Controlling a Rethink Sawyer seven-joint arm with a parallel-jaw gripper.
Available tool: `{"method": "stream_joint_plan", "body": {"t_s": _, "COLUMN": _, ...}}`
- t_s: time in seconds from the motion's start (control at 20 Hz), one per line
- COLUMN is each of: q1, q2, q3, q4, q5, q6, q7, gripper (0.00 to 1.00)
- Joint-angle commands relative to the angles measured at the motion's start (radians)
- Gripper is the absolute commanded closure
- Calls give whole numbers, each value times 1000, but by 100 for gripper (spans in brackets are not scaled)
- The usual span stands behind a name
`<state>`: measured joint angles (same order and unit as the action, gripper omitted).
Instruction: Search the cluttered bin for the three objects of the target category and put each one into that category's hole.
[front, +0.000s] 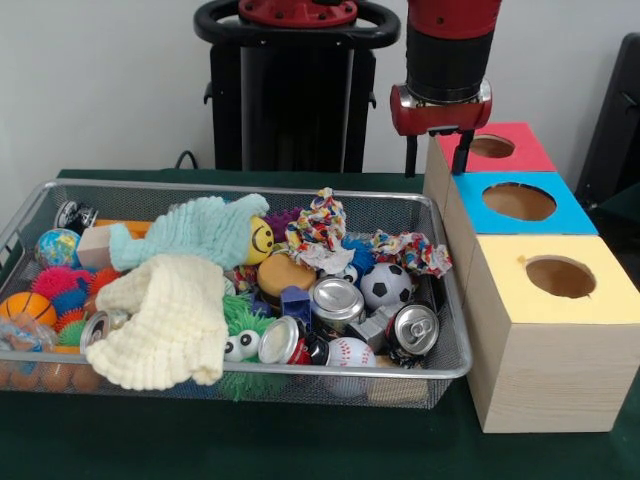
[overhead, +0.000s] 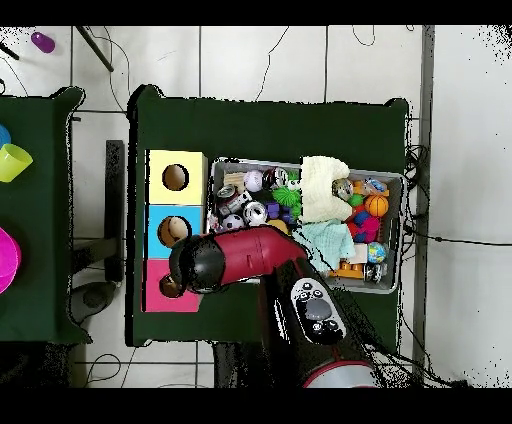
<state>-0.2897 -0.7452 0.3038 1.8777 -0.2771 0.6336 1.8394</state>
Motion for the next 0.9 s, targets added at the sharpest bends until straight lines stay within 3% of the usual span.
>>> {"method": "stream_joint_plan", "body": {"t_s": 0.05, "q1": -59, "q2": 48, "q3": -57, "q4": -116, "q5": -122, "q6": -41, "q7": -17, "gripper": 0}}
{"method": "stream_joint_plan", "body": {"t_s": 0.4, "q1": -3, "q2": -192, "q3": -83, "q4": -4, "q5": -62, "q6": 106, "q7": 17, "gripper": 0}}
{"method": "stream_joint_plan", "body": {"t_s": 0.6, "q1": 28, "q2": -311, "q3": -103, "q4": 23, "q5": -29, "q6": 225, "q7": 18, "gripper": 0}}
{"method": "stream_joint_plan", "body": {"t_s": 0.8, "q1": 40, "q2": -380, "q3": -108, "q4": 40, "q5": -23, "q6": 265, "q7": 7, "gripper": 0}}
{"method": "stream_joint_plan", "body": {"t_s": 0.9, "q1": 34, "q2": -369, "q3": -99, "q4": 43, "q5": -24, "q6": 244, "q7": 9, "gripper": 0}}
